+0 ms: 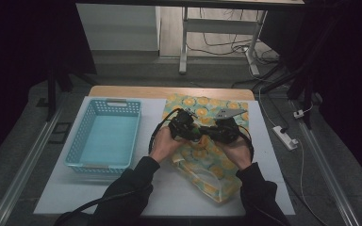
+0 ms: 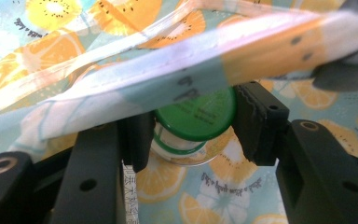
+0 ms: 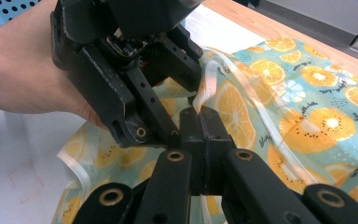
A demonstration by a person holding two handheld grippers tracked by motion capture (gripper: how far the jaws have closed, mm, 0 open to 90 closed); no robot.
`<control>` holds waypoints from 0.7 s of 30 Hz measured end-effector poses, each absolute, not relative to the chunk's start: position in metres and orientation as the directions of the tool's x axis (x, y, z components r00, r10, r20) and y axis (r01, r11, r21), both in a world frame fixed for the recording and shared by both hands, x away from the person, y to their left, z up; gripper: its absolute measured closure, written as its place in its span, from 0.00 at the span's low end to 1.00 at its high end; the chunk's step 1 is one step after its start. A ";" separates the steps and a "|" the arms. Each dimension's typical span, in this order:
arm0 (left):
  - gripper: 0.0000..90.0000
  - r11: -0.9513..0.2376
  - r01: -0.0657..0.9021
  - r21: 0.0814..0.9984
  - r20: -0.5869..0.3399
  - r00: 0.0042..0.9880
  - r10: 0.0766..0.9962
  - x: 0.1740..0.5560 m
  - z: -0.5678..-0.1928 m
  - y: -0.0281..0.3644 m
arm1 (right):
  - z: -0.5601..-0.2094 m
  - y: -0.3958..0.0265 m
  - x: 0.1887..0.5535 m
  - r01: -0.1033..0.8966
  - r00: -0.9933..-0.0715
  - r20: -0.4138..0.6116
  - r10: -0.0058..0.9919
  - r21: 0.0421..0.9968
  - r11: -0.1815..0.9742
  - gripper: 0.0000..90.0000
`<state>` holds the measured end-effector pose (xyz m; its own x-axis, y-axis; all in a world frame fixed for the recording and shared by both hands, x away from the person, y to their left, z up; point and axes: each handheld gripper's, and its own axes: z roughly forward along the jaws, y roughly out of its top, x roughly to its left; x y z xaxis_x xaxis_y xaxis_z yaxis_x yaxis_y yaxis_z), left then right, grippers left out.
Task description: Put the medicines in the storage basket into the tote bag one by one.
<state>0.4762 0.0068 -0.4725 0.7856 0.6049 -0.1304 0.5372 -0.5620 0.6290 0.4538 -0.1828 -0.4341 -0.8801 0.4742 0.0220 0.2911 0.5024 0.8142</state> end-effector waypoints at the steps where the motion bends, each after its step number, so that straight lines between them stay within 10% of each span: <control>1: 0.52 -0.565 0.536 0.628 -0.124 0.785 0.606 0.476 -0.473 0.007 | -0.434 -0.183 0.454 0.291 -0.879 0.022 0.476 0.815 0.501 1.00; 21: 0.21 -0.517 0.514 0.685 -0.184 0.808 0.559 0.449 -0.456 0.032 | -0.434 -0.180 0.452 0.285 -0.884 0.019 0.467 0.814 0.506 1.00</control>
<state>0.4487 0.0325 -0.4562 0.8082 0.5595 -0.1837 0.5136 -0.5172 0.6846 0.4524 -0.1805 -0.4341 -0.8839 0.4672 0.0188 0.2850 0.5065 0.8138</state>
